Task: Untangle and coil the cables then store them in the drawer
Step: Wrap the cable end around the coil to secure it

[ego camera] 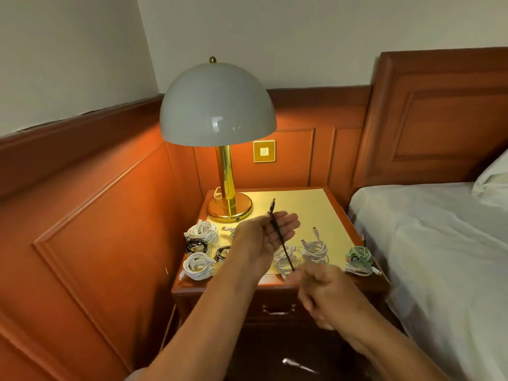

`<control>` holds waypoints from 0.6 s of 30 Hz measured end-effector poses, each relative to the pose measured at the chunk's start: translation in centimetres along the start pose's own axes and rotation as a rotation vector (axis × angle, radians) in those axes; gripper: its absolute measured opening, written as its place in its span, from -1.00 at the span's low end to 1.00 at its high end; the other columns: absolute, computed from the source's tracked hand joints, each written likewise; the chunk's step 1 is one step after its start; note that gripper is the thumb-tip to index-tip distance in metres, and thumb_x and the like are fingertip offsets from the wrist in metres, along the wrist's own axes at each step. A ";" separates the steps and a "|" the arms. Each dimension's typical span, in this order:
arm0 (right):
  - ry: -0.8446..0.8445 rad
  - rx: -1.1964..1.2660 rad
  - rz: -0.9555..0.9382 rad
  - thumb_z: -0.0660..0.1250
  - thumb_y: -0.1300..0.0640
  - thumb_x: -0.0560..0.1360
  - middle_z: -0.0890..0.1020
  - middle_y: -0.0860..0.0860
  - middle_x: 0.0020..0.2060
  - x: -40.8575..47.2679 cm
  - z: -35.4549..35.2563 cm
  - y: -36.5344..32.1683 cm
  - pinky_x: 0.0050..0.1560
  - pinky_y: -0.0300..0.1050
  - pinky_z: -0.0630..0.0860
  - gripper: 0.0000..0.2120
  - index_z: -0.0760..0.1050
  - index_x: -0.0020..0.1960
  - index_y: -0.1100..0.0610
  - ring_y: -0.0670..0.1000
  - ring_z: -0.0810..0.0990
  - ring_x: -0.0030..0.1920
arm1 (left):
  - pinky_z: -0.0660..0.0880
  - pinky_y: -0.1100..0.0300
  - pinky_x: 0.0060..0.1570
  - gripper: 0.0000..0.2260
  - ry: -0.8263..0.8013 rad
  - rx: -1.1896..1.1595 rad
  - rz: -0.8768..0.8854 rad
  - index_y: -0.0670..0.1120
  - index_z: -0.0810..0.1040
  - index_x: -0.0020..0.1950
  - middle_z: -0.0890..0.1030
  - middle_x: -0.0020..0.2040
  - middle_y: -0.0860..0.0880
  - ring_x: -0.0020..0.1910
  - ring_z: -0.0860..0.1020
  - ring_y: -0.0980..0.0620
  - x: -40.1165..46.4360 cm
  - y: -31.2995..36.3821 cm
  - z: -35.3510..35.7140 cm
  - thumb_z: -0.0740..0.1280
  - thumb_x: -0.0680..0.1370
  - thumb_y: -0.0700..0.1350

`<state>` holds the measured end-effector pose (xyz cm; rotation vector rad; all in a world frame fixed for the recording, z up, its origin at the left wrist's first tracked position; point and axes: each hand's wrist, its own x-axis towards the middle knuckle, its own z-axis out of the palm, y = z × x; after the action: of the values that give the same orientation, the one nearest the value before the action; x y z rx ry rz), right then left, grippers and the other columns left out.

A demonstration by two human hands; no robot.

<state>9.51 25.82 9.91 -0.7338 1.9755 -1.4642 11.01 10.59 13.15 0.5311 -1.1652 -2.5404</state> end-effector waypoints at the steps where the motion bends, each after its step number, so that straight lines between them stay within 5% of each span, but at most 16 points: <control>1: -0.029 0.136 0.078 0.18 0.04 0.64 0.36 0.05 -0.48 0.0 0.7 1.4 -0.54 -0.24 0.08 -0.70 0.54 -0.13 0.20 -0.07 0.19 -0.56 | 0.59 0.16 -0.18 -0.66 -0.009 -0.037 -0.005 -0.30 0.53 -0.03 0.69 -0.23 -0.19 -0.27 0.69 -0.06 -0.1 0.3 0.0 -0.02 0.66 -0.24; 4: -0.135 0.254 0.175 0.21 -0.10 0.59 0.28 0.03 -0.48 1.2 1.1 4.6 -0.55 -0.25 0.04 -0.63 0.52 -0.19 0.18 -0.05 0.13 -0.55 | 0.60 0.20 -0.29 -0.64 -0.041 -0.036 -0.004 -0.31 0.55 -0.05 0.68 -0.26 -0.19 -0.32 0.68 -0.06 -0.8 1.6 0.2 -0.02 0.63 -0.24; 7: -0.187 0.212 0.141 0.14 0.15 0.66 0.38 0.01 -0.42 3.1 -0.6 5.7 -0.48 -0.20 0.22 -0.74 0.55 -0.05 0.25 -0.06 0.25 -0.49 | 0.54 0.21 -0.37 -0.65 -0.073 0.068 0.007 -0.30 0.56 -0.07 0.63 -0.36 -0.13 -0.44 0.59 -0.03 -1.7 2.4 0.0 -0.01 0.60 -0.23; 10: -0.018 -0.189 0.018 0.18 0.19 0.64 0.52 0.05 -0.31 5.8 -3.4 3.9 -0.33 -0.19 0.36 -0.78 0.58 -0.05 0.20 -0.06 0.43 -0.37 | 0.49 0.20 -0.34 -0.66 -0.116 0.263 0.069 -0.31 0.57 -0.07 0.57 -0.39 -0.10 -0.47 0.53 0.00 -2.5 2.5 -0.8 0.03 0.65 -0.24; 14: 0.273 -0.672 -0.206 0.38 -0.12 0.46 0.47 0.07 -0.45 8.6 -6.9 -2.2 -0.31 -0.12 0.30 -0.59 0.47 -0.33 0.20 0.02 0.40 -0.40 | 0.48 0.24 -0.32 -0.71 -0.257 0.566 0.076 -0.28 0.58 -0.06 0.58 -0.34 -0.11 -0.42 0.51 0.02 -3.2 2.0 -1.1 0.09 0.67 -0.25; 18: 0.299 -0.756 -0.392 0.40 0.03 0.52 0.57 0.02 -0.28 7.7 -6.2 -8.1 -0.29 -0.15 0.32 -0.81 0.57 -0.13 0.16 0.00 0.48 -0.26 | 0.48 0.22 -0.27 -0.75 -0.218 0.861 0.032 -0.29 0.58 -0.02 0.64 -0.21 -0.17 -0.39 0.54 0.03 -2.0 1.4 -0.6 0.14 0.67 -0.24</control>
<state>0.53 22.33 18.28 -1.3388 2.7785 -1.0293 13.19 10.14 14.30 0.3980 -2.3221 -1.9938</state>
